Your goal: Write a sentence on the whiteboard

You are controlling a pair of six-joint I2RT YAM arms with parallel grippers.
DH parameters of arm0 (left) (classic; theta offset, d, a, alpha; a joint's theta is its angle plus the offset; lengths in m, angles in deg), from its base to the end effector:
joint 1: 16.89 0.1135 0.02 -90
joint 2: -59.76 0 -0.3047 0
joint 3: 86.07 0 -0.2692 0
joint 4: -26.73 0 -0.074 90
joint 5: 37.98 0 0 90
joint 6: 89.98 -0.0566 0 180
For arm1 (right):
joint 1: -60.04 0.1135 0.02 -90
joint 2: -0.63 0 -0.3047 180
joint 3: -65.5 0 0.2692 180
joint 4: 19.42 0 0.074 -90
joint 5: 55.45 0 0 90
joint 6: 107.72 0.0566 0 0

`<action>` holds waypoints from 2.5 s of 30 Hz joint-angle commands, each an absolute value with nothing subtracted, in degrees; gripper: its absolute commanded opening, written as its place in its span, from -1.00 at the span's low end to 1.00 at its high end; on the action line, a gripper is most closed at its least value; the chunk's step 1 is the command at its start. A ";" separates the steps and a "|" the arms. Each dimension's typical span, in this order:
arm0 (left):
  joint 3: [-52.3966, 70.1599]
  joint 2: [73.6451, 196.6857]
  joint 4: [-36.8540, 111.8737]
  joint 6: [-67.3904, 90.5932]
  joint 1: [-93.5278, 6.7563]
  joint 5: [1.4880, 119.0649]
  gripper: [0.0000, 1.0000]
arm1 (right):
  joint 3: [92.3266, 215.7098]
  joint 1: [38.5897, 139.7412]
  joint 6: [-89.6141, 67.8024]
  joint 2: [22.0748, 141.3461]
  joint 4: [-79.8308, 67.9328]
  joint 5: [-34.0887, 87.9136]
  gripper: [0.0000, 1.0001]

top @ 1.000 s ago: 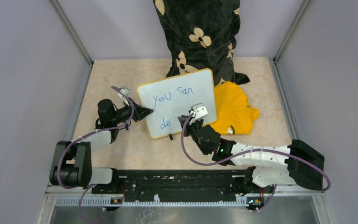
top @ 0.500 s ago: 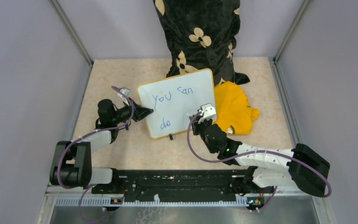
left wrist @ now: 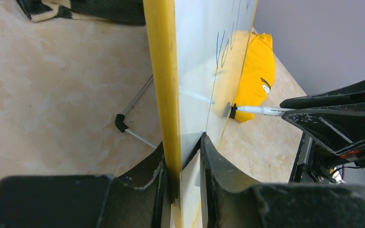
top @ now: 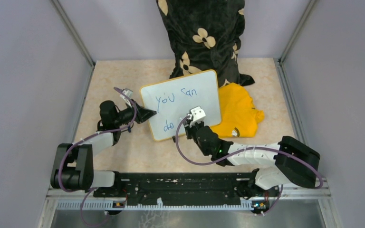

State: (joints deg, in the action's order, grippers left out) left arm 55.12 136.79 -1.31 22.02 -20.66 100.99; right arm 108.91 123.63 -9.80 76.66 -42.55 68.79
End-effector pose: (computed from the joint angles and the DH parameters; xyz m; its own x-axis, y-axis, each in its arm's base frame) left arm 0.2691 -0.0605 0.2242 -0.4572 -0.2163 -0.8626 0.6609 0.5664 -0.4923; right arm 0.1585 0.2476 0.2442 -0.1406 -0.0271 -0.9897 -0.4788 0.8768 0.0440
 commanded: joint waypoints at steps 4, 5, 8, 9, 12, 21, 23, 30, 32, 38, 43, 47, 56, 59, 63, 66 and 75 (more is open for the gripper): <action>54.76 137.63 2.08 16.81 -20.75 95.43 -1.00 | 112.11 123.85 -10.20 77.76 -46.42 68.32 -1.00; 54.77 137.59 2.06 16.81 -20.75 95.43 -1.00 | 111.87 123.91 -10.00 77.58 -46.30 68.04 -1.00; 54.77 137.63 2.04 16.87 -20.75 95.50 -1.00 | 110.53 124.30 -9.77 77.03 -45.99 67.69 -1.00; 54.75 137.67 2.00 16.89 -20.75 95.50 -1.00 | 109.94 124.51 -9.61 76.93 -45.74 67.62 -1.00; 54.70 137.72 2.00 16.94 -20.75 95.49 -1.00 | 108.52 125.35 -8.55 76.84 -45.04 67.46 -1.00; 54.72 137.81 2.00 16.98 -20.75 95.58 -1.00 | 107.05 125.98 -7.45 76.95 -44.57 68.62 -1.00; 54.68 137.74 2.00 16.98 -20.75 95.60 -1.00 | 107.58 126.02 -7.52 77.48 -43.89 69.07 -1.00; 54.71 137.72 2.00 16.98 -20.75 95.46 -1.00 | 108.24 125.96 -7.53 79.16 -42.94 71.01 -1.00; 54.68 137.82 2.00 16.98 -20.75 95.55 -1.00 | 108.48 125.96 -7.53 79.55 -42.78 71.51 -1.00; 54.77 137.72 2.00 16.98 -20.75 95.50 -1.00 | 109.76 125.80 -8.25 80.35 -42.69 72.40 -1.00; 54.71 137.69 2.00 16.98 -20.75 95.55 -1.00 | 110.94 125.13 -8.90 81.06 -42.65 72.46 -1.00; 54.76 137.67 2.00 16.98 -20.75 95.50 -1.00 | 111.50 124.82 -9.47 80.93 -42.94 72.82 -1.00; 54.68 137.72 2.00 16.98 -20.75 95.49 -1.00 | 112.55 123.75 -10.25 80.80 -43.07 73.12 -1.00; 54.68 137.72 2.00 16.98 -20.75 95.53 -1.00 | 112.77 123.42 -10.43 80.83 -43.07 73.03 -1.00; 54.68 137.72 2.00 16.98 -20.75 95.53 -1.00 | 113.00 123.25 -10.60 80.75 -43.38 73.09 -1.00; 54.76 137.59 1.99 16.98 -20.75 95.47 -1.00 | 113.01 123.23 -10.85 80.62 -43.64 73.21 -1.00; 54.74 137.64 1.97 16.98 -20.75 95.57 -1.00 | 113.01 123.06 -10.92 80.35 -43.58 72.76 -1.00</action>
